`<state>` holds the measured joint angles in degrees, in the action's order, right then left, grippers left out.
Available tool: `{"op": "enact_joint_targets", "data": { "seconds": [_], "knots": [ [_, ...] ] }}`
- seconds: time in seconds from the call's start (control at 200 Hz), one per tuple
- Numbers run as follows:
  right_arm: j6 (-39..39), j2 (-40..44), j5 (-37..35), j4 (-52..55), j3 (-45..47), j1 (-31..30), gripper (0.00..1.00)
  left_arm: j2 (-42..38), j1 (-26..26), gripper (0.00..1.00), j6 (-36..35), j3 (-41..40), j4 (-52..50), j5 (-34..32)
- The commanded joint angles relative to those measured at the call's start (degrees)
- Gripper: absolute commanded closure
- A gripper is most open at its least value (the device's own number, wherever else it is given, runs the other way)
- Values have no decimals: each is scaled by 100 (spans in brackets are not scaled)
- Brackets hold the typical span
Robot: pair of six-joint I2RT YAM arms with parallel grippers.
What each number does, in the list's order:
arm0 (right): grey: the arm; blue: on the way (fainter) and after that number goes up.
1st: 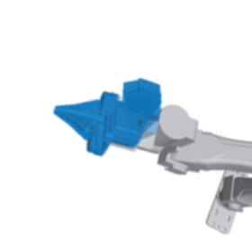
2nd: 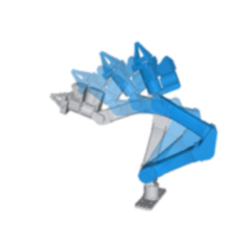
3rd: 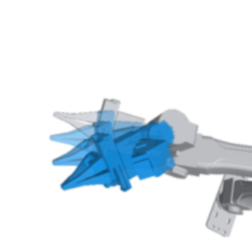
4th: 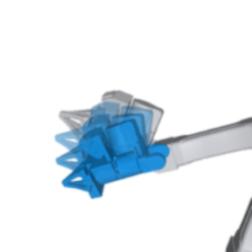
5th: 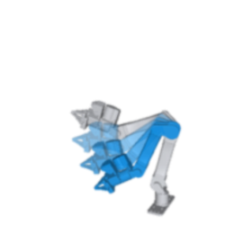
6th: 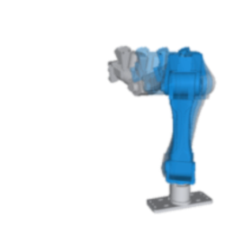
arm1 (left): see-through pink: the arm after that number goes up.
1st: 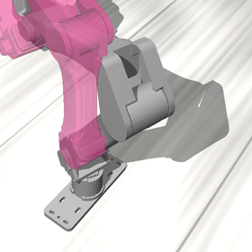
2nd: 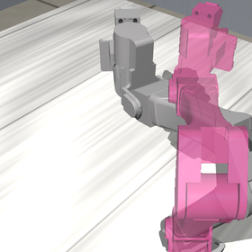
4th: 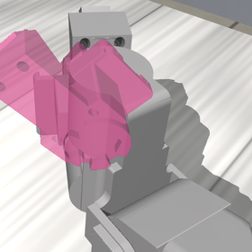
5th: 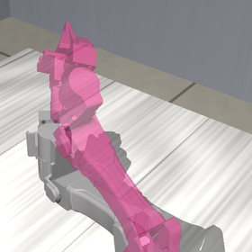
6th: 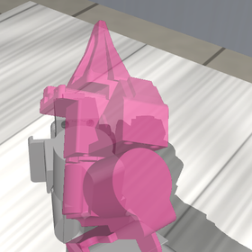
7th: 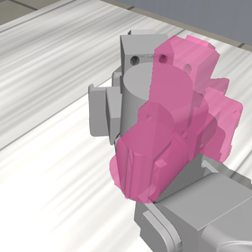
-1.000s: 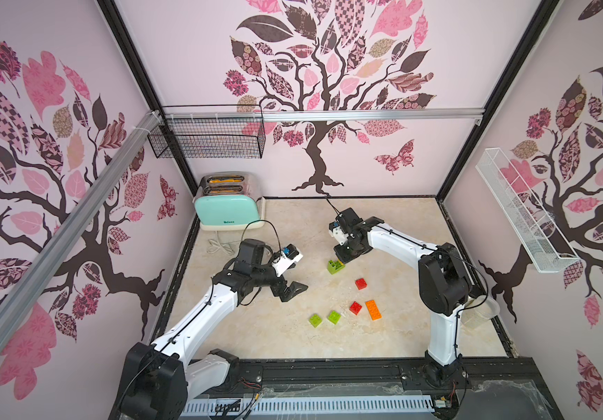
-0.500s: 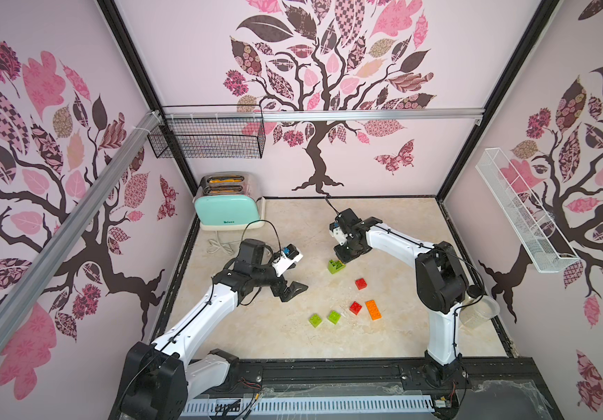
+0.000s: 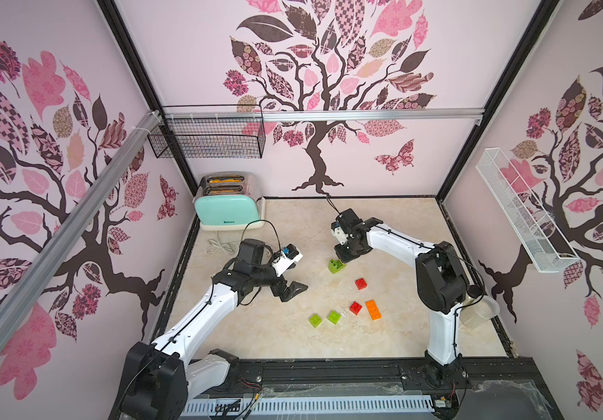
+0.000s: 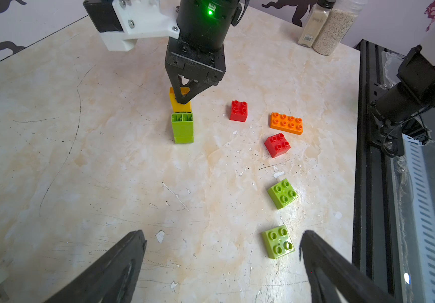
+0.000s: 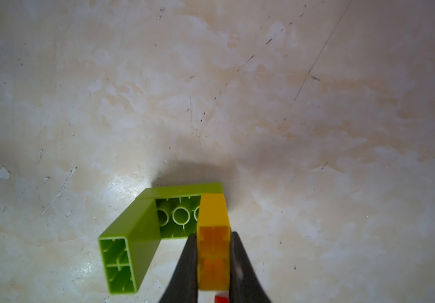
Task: Assemble a giraffe with lego
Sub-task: Assemble the lego brick with the lego brick.
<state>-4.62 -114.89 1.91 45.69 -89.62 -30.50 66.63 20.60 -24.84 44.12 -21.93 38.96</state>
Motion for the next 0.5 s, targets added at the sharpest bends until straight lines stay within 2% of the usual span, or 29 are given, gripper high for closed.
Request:
{"op": "enact_joint_targets", "data": {
  "seconds": [0.0,0.135,0.49],
  "knots": [
    [219,-176,-4,31,202,35,100,2,-21,2,6,-39,77,77],
    [174,-244,-48,-44,304,27,100,-36,-21,2,30,-61,95,103],
    [-229,-445,-480,566,114,22,100,-12,-21,2,14,-62,102,81]
  ]
}}
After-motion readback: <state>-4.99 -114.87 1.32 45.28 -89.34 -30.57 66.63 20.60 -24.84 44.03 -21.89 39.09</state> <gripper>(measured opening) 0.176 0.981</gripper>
